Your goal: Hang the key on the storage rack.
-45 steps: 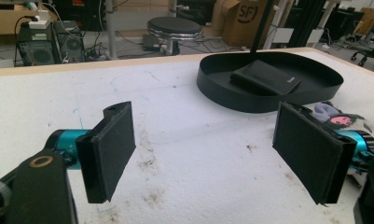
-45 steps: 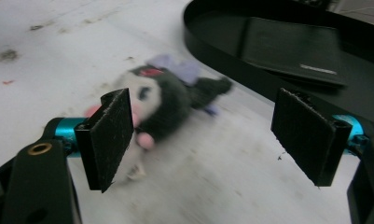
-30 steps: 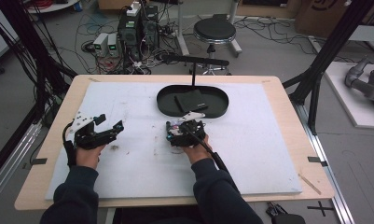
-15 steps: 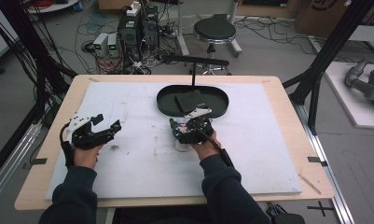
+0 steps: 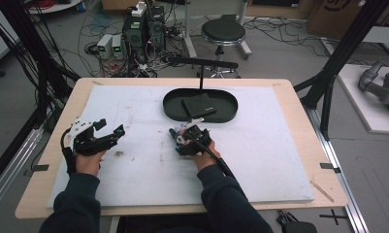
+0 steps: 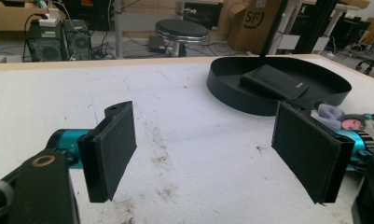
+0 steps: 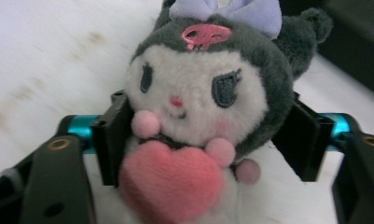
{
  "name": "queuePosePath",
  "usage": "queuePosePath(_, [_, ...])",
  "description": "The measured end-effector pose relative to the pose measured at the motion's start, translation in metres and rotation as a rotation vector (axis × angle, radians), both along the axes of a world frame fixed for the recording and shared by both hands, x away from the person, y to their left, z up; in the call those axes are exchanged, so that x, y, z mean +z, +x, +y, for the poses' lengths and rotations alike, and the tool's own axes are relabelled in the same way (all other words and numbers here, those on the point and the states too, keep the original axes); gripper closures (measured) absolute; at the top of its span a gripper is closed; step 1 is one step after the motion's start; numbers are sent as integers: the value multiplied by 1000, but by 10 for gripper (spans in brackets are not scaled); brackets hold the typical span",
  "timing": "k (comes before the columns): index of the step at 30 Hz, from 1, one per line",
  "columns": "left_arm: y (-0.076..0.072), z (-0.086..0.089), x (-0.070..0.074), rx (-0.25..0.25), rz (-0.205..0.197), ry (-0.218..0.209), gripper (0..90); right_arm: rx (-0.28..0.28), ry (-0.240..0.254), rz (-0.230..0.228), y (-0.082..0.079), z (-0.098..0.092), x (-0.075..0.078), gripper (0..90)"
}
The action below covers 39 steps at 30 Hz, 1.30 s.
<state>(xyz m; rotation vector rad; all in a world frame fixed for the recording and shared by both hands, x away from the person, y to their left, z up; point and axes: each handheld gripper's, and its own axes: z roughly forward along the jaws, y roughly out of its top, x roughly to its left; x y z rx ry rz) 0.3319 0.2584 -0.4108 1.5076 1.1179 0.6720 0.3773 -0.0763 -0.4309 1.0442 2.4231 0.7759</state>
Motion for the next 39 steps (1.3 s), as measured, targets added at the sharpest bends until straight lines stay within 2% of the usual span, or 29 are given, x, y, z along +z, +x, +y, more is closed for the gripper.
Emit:
queuePosePath(1, [0,0,0,1,-1,0,216,0,-38,-24,-1,-1,1,321])
queuePosePath(3, [0,0,0,0,-1,-1,216,-4,-43,-23,0,-10,4,333])
queuePosePath(5, [0,0,0,-1,-1,-1,216,1,0,-30,2,-24,7,333])
queuePosePath(10, [0,0,-1,-7,1,-1,221,-31,80,-77,5,-62,21,330])
queuePosePath(16, [0,-2,-1,-14,-2,0,221,-62,181,-95,14,-111,42,326])
queuePosePath(21, [1,-1,-1,-12,-3,1,221,-49,203,-116,25,-141,67,328])
queuePosePath(23, [1,-1,-1,-11,-3,-1,221,-46,208,-120,29,-149,78,328])
queuePosePath(27, [1,-1,-1,-13,-3,-1,221,-39,248,-122,39,-164,96,328])
queuePosePath(31, [1,-1,-1,-13,-4,0,221,-53,272,-117,49,-174,110,328])
queuePosePath(34, [1,-1,-2,-12,-4,-6,221,-55,251,-129,55,-177,121,328])
queuePosePath(39, [1,0,-2,-11,-4,-7,221,-57,253,-159,66,-175,138,328])
